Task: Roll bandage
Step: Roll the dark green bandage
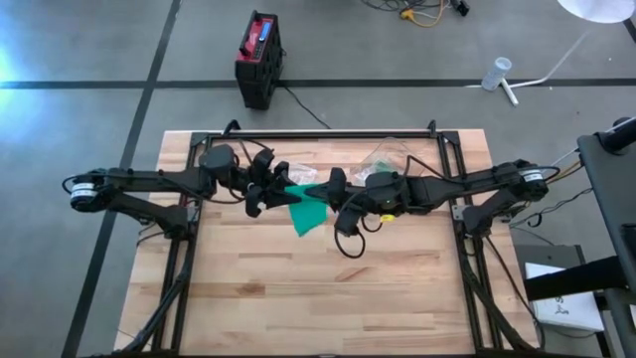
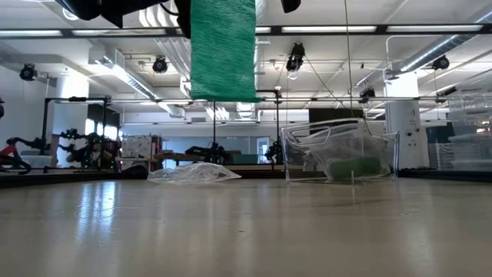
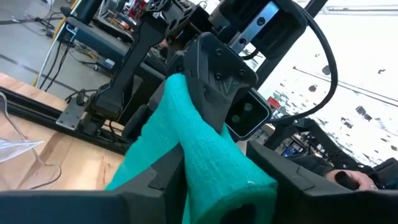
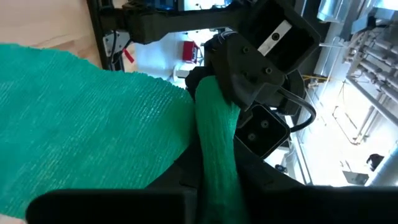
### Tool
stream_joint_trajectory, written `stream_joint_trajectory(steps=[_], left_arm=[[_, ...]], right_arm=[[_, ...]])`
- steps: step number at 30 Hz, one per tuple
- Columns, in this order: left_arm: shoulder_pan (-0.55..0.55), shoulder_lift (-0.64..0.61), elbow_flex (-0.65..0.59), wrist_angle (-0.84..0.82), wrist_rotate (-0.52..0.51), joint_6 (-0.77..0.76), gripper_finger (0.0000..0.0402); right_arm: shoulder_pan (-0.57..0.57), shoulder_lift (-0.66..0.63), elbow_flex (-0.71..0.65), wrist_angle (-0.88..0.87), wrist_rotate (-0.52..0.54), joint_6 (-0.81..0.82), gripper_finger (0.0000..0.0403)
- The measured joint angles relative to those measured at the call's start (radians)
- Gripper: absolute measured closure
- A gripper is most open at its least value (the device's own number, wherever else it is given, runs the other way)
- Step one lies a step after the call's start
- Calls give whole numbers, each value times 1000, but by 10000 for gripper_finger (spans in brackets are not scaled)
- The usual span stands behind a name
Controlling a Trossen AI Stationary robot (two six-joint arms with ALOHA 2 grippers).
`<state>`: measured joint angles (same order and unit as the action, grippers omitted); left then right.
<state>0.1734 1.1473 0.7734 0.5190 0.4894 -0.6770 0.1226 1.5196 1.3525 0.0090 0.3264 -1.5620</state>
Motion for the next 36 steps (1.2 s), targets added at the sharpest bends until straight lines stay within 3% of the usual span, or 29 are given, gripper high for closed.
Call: stream_joint_trajectory(steps=[9,16,20,29,36], left_arm=[[0,0,0,-12,-4,9,331],[0,0,0,3,-10,18,379],[-1,-1,0,3,-20,22,363],[0,-1,0,-12,-31,44,303],[0,-45,0,-58,-62,230,253]], right_arm=[[-1,-1,0,-6,-6,144,309],[-1,-1,0,-12,61,204,264],[-1,-1,0,-11,67,209,280],[3,-1,0,-10,76,183,383],[6,-1,0,-4,110,259,383]])
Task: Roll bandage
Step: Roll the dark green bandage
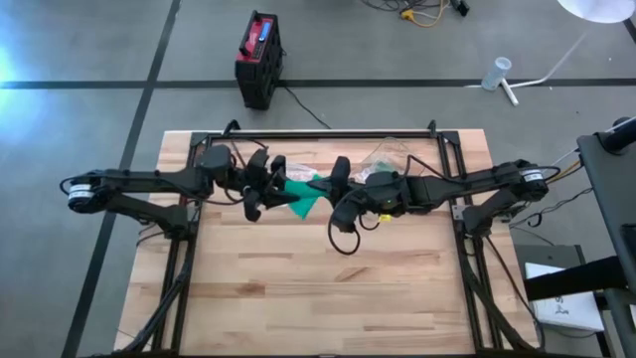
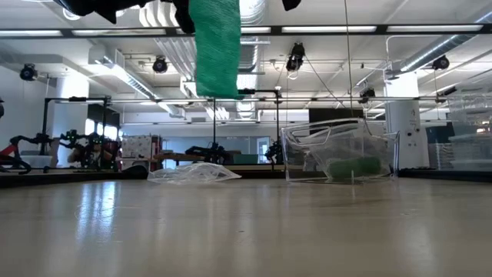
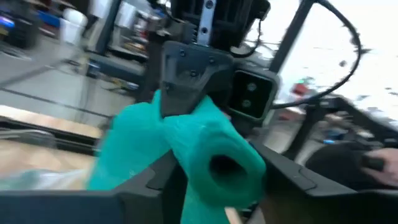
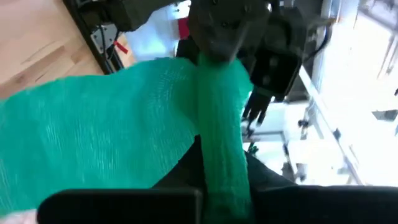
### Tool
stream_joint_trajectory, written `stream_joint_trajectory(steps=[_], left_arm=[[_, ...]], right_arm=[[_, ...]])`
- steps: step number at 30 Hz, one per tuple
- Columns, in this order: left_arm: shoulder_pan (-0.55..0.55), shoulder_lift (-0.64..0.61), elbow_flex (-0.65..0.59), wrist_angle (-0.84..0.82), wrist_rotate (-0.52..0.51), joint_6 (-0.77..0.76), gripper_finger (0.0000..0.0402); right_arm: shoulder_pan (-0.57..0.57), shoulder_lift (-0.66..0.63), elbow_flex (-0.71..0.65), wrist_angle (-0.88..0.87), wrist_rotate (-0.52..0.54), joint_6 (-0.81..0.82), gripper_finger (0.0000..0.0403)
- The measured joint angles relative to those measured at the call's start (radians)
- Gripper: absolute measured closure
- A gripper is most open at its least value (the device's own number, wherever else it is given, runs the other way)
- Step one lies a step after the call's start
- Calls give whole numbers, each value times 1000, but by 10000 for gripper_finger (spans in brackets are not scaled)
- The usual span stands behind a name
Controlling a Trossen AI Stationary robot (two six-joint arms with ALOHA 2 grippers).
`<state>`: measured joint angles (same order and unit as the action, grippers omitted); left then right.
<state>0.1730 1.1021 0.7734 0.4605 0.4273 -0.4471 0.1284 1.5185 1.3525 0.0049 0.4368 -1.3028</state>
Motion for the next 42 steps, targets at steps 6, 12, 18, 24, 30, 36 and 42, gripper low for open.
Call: stream_joint_trajectory(steps=[6,12,18,24,30,36,42], left_arm=[[-9,-21,-5,-92,-116,101,200],[-18,15,-8,-91,-137,136,183],[-17,28,-8,-87,-251,151,242],[-18,28,-8,-88,-298,165,384],[-18,28,-8,-147,-364,170,398],[-18,37,-8,-162,-389,165,401],[-29,42,-8,-165,-390,167,401]], right_arm=[[0,0,12,-9,63,61,385],[-2,-1,29,-6,61,141,387],[-2,-2,31,-30,61,218,384],[-2,-2,31,-87,60,353,384],[-10,-2,152,-297,-9,572,381],[-44,0,278,-436,-133,775,381],[-74,2,331,-460,-205,894,380]])
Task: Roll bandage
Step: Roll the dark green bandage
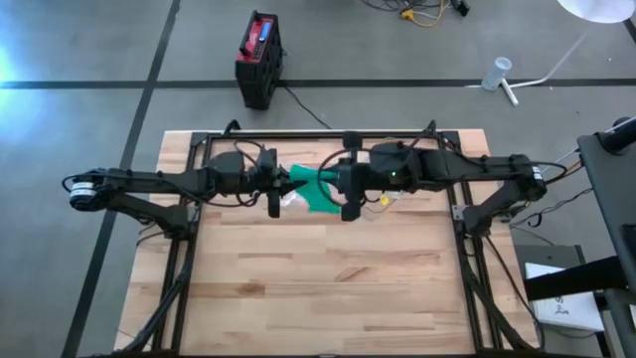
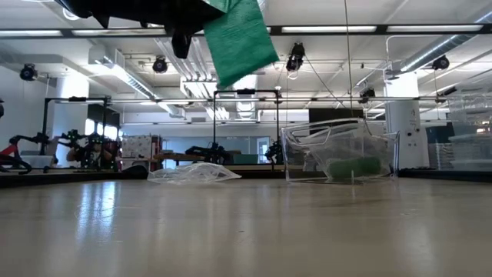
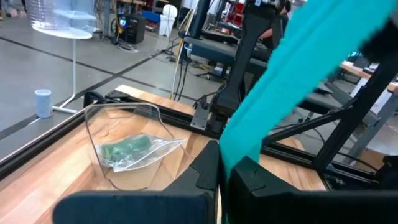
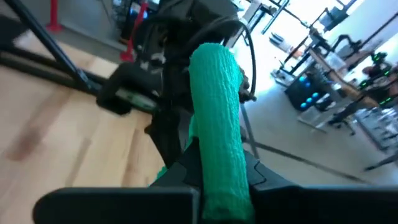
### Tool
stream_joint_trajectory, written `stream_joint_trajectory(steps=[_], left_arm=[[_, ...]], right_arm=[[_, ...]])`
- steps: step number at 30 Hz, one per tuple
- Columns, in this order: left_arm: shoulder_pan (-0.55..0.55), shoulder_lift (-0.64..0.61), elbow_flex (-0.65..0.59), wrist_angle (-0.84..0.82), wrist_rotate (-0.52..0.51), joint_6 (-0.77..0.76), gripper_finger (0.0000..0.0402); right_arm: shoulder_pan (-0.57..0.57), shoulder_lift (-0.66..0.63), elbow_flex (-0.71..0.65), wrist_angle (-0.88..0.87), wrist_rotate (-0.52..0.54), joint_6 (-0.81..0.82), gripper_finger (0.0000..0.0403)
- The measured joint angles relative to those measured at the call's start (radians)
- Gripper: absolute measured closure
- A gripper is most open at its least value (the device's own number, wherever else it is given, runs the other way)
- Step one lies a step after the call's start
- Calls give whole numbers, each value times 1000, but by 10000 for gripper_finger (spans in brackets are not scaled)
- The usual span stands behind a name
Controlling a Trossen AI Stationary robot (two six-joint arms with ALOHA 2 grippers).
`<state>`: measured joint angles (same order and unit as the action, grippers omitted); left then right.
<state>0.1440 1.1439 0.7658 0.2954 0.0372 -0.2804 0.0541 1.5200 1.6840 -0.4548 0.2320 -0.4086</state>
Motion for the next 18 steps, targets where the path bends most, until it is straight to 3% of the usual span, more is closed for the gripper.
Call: stream_joint_trajectory(steps=[9,18], left_arm=[[0,0,0,-18,-3,7,401],[-1,-2,0,-38,-24,10,401]], right_arm=[[-16,0,134,-193,-17,153,380],[-19,2,211,-260,-160,210,380]])
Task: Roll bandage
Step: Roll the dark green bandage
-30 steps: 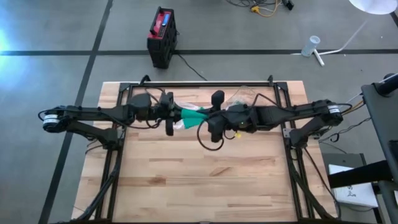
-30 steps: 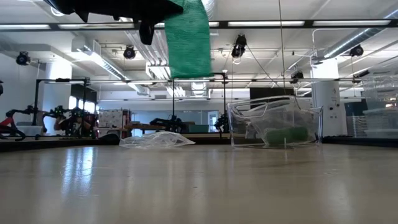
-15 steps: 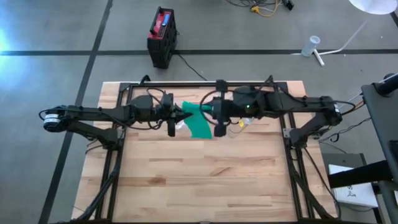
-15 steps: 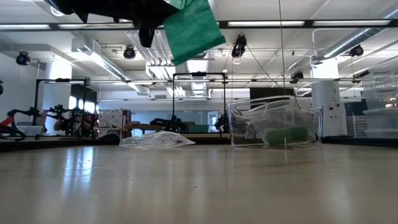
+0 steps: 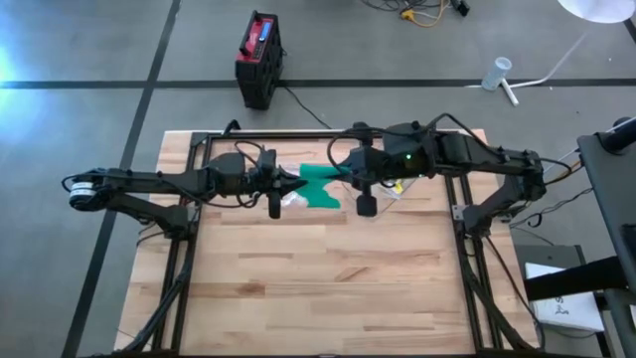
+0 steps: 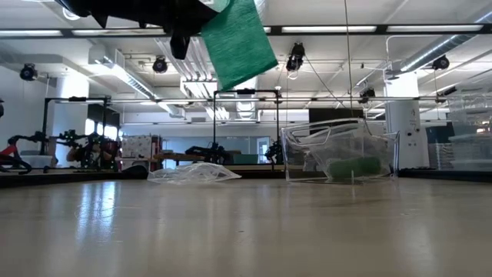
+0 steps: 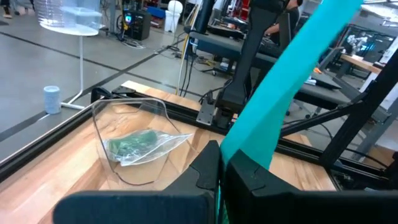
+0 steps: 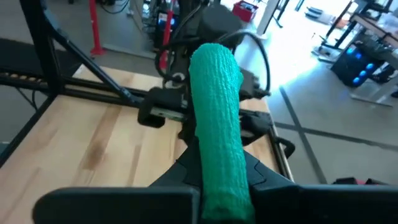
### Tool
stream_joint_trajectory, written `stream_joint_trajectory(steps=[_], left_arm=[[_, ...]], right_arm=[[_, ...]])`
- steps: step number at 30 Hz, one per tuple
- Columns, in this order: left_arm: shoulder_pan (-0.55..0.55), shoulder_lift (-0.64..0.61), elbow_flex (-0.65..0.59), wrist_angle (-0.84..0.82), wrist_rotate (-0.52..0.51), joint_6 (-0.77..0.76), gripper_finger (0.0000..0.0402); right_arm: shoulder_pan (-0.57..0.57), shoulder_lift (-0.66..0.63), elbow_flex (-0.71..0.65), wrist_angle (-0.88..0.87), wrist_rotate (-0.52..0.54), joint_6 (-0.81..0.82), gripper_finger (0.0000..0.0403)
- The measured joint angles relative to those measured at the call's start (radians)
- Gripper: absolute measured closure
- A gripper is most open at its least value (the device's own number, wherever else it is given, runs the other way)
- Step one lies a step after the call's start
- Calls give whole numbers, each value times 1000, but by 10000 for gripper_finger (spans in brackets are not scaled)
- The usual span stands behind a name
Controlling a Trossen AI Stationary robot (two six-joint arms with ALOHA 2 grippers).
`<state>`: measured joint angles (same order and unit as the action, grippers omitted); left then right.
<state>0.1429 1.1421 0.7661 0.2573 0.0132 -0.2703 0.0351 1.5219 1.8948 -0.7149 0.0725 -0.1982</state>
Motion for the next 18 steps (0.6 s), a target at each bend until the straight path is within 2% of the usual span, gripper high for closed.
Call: stream_joint_trajectory(steps=[18], left_arm=[[0,0,-1,-26,-5,4,401]], right_arm=[[-2,0,96,-21,-1,-3,379]])
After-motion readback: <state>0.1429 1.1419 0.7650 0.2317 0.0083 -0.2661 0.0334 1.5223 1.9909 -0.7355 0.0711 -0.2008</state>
